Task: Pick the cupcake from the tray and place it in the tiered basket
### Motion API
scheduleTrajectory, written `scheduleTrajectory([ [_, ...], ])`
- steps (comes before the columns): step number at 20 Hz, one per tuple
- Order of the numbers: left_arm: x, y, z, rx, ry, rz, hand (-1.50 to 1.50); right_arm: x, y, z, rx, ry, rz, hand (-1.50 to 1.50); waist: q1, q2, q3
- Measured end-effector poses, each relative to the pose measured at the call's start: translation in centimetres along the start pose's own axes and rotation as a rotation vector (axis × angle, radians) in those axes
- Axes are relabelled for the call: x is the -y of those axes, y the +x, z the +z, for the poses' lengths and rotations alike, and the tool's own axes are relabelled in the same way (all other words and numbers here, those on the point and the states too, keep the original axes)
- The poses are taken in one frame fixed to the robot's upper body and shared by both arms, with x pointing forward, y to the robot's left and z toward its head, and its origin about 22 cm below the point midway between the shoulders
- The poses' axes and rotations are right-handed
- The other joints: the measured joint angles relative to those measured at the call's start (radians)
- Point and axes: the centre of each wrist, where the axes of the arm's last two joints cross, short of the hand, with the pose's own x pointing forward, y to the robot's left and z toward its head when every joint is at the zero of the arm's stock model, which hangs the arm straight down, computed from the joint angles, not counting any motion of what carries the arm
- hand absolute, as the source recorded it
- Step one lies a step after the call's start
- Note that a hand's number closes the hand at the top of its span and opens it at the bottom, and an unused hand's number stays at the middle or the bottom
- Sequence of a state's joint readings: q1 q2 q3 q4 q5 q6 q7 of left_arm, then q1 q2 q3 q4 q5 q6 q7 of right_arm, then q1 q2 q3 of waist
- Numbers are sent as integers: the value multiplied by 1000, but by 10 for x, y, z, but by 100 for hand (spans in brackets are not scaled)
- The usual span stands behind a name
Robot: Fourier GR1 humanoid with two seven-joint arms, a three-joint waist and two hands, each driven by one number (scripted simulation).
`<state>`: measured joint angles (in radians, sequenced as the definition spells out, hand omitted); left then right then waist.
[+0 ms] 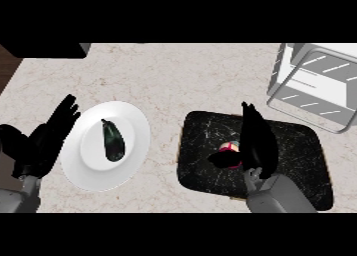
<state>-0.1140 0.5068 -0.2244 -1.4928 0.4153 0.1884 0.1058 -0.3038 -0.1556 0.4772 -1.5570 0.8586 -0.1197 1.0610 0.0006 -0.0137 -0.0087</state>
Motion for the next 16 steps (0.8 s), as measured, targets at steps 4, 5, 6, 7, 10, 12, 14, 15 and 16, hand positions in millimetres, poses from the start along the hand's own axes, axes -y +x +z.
scheduleTrajectory([
  [4, -1, -2, 3, -1, 3, 3, 0, 16, 33, 12, -3, -11, 22, -150, 1, 4, 4],
  [5, 0, -2, 3, 1, 7, 5, 0, 17, 36, 16, -4, -14, 26, -150, -1, 5, 5],
  [6, 1, -1, 2, 4, 8, 7, 0, 16, 37, 17, -12, -14, 35, -150, -2, 6, 5],
  [7, 0, -2, 3, 4, 5, 5, 0, 13, 38, 16, -28, -12, 46, -150, -1, 7, 6],
  [10, -1, 1, 3, 4, 2, 7, 0, 9, 40, 14, -58, -7, 66, -150, 1, 9, 7],
  [12, -3, -1, 5, 7, 4, 7, 0, 6, 36, 10, -83, -3, 78, -150, 1, 10, 7],
  [14, -2, -2, 7, 4, 0, 11, 0, 1, 31, 7, -101, 2, 95, -150, 2, 11, 8],
  [15, -3, -2, 8, 2, 0, 10, 0, -1, 30, 7, -106, 0, 101, -150, 2, 11, 8],
  [16, -6, -3, 8, 2, 2, 7, 0, -5, 25, 7, -114, 3, 110, -150, 2, 12, 8],
])
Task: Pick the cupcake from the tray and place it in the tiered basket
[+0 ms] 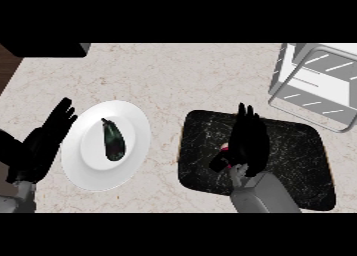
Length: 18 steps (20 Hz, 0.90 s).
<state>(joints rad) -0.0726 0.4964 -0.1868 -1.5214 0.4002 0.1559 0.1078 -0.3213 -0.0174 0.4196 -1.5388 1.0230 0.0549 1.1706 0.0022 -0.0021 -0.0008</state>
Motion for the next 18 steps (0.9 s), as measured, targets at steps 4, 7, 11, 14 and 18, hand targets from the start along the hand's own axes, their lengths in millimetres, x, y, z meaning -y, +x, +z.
scheduleTrajectory([
  [4, 1, 2, -5, 7, 1, 4, 0, -10, -4, -10, -30, -27, 38, -150, 0, 2, 1],
  [7, 2, 3, -5, 3, 7, 8, 0, -16, -13, -11, -46, -49, 62, -150, -2, 1, 1],
  [11, 1, 1, -1, 5, 8, 1, 0, -16, -17, -17, -66, -75, 79, -150, -1, 1, 1],
  [14, -1, 0, 1, 1, 4, 4, 0, -18, -21, -22, -85, -56, 89, 150, 1, 1, 1],
  [18, 7, 4, 1, 3, -1, 5, 0, -24, -28, -23, -98, 43, 62, 150, 1, -3, -2],
])
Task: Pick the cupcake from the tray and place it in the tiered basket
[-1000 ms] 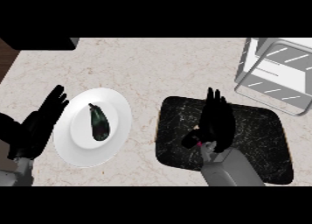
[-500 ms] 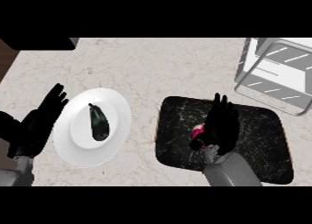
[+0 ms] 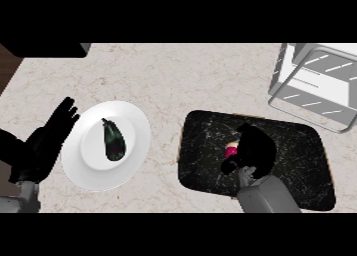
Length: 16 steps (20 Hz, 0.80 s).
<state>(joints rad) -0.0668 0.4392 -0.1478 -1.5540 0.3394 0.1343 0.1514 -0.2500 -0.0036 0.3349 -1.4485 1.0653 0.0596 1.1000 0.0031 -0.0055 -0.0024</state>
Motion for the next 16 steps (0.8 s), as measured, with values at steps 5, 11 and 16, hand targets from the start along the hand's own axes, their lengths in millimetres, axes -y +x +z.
scheduleTrajectory([
  [5, 3, -1, -1, 4, -4, -5, 0, -6, 2, -5, 14, 24, 51, 150, 2, -5, -3],
  [11, -3, -1, -4, 6, -2, -4, 0, -9, 10, -1, 52, -15, 123, 150, 1, -5, -3],
  [16, -2, -5, 2, -4, 20, 7, 0, 13, -37, -33, 102, -122, 166, 150, -15, -7, 0],
])
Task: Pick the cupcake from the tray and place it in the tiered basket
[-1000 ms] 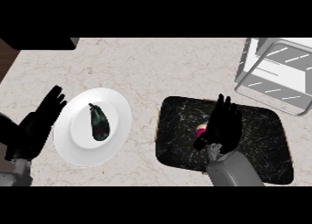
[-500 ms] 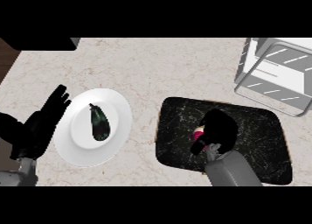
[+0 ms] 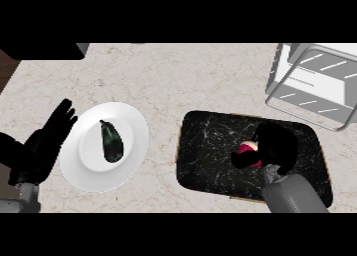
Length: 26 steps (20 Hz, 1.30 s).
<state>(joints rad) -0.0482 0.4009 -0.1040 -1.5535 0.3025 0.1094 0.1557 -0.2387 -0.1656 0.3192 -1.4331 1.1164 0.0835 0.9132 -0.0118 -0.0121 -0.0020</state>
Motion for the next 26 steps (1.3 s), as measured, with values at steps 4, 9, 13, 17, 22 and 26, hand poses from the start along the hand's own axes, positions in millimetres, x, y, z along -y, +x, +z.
scheduleTrajectory([
  [4, -6, -1, 2, -1, 28, 3, 0, 24, -79, -40, 51, -72, 72, 150, -40, 4, 7],
  [9, -10, -5, 5, -11, 53, 12, 0, 86, -145, -71, 163, -232, -19, 150, -68, 2, 13],
  [13, -13, -7, 7, -17, 63, 12, 0, 134, -177, -82, 286, -358, -210, 150, -72, -2, 16],
  [17, -14, -5, 8, -11, 55, 17, 0, 173, -223, -91, 401, -422, -353, 150, -56, 3, 14],
  [22, -6, -4, 6, 3, 22, 7, 0, 221, -291, -96, 530, -413, -468, 150, -24, 10, 8],
  [26, 0, -1, -1, 13, -12, -2, 0, 249, -321, -103, 596, -375, -509, 150, 8, 16, 5],
])
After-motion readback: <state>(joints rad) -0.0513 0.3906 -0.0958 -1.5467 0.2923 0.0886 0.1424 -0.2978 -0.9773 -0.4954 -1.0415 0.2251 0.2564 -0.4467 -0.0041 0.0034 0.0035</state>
